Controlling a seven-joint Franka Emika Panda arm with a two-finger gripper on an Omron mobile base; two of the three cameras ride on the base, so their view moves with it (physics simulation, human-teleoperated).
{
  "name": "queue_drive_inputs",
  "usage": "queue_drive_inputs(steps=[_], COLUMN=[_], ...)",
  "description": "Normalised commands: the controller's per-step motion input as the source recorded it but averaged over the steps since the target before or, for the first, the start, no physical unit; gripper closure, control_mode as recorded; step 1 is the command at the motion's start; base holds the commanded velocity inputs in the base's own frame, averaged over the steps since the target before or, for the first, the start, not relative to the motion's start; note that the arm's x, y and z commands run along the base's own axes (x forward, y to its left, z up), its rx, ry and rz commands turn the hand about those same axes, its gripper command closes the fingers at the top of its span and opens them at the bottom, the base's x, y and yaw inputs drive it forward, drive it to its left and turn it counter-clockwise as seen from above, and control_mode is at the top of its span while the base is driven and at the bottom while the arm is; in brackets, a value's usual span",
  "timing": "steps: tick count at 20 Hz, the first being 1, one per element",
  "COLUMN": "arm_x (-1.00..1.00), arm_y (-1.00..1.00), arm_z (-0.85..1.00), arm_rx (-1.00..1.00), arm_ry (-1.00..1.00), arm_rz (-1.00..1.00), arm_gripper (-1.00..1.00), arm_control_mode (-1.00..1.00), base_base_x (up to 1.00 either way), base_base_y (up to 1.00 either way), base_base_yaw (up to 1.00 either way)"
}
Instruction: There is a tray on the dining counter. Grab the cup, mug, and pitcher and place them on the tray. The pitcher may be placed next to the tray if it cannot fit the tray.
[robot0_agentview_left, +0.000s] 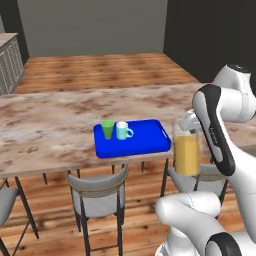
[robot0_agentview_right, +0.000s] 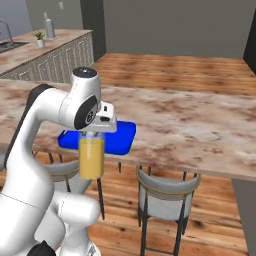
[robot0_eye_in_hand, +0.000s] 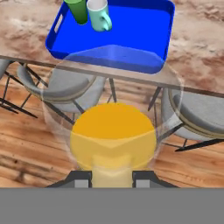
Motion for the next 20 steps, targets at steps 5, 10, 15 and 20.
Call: queue_drive_inputs(steps=[5, 10, 15, 20], arm_x=[0.0, 0.0, 0.0, 0.0], arm_y=[0.0, 0.0, 0.0, 0.0], arm_z=[0.0, 0.0, 0.0, 0.0], arm_rx=[0.0, 0.0, 0.0, 0.0], arm_ry=[0.0, 0.0, 0.0, 0.0], arm_rz=[0.0, 0.0, 0.0, 0.0], arm_gripper=[1.0, 1.0, 1.0, 1.0], arm_control_mode=[1.0, 1.0, 1.0, 1.0], base_base_x=[0.38, 0.47, 0.44, 0.46], base_base_y=[-0.03, 0.0, 0.0, 0.0], base_base_yaw=[0.0, 0.0, 0.0, 0.0])
